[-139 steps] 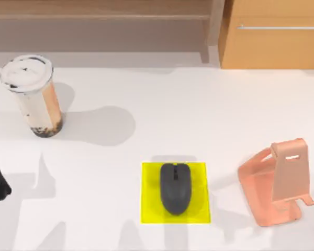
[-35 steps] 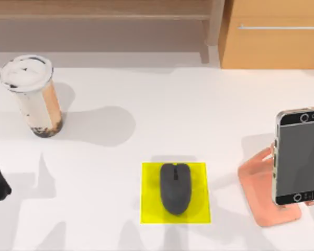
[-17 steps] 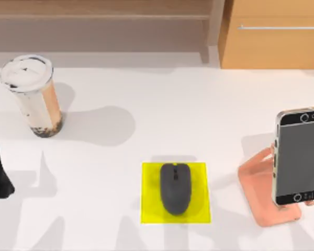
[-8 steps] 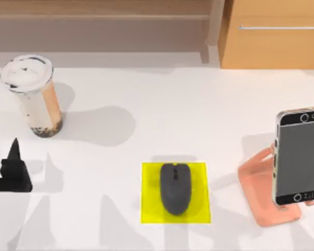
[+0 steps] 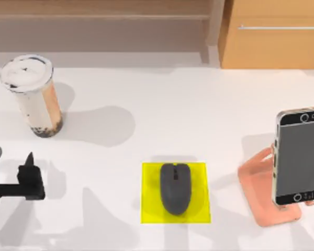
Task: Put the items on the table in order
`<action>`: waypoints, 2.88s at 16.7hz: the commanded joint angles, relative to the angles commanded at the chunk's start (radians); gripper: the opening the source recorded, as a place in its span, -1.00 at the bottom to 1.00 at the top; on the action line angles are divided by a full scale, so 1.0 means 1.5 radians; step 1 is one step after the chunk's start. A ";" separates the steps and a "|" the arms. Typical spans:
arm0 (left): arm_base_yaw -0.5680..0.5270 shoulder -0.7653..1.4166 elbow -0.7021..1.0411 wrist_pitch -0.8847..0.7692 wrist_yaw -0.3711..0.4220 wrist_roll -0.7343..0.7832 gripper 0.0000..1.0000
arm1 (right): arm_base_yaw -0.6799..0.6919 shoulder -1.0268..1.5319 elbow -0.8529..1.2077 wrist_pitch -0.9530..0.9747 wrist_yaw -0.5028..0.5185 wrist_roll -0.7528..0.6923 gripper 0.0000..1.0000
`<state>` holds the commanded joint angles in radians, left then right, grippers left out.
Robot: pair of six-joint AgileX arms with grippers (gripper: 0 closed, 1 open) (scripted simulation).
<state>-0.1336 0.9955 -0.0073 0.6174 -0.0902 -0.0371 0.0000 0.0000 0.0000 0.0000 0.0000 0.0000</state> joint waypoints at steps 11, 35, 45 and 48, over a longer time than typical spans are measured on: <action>-0.033 0.275 0.017 0.185 -0.014 -0.009 1.00 | 0.000 0.000 0.000 0.000 0.000 0.000 1.00; -0.046 0.556 0.215 0.465 -0.042 0.005 1.00 | 0.000 0.000 0.000 0.000 0.000 0.000 1.00; -0.034 0.619 0.292 0.451 -0.029 0.007 1.00 | 0.000 0.000 0.000 0.000 0.000 0.000 1.00; -0.034 0.619 0.292 0.451 -0.029 0.007 0.85 | 0.000 0.000 0.000 0.000 0.000 0.000 1.00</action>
<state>-0.1840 1.9241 0.4311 1.2944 -0.1343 -0.0259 0.0000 0.0000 0.0000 0.0000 0.0000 0.0000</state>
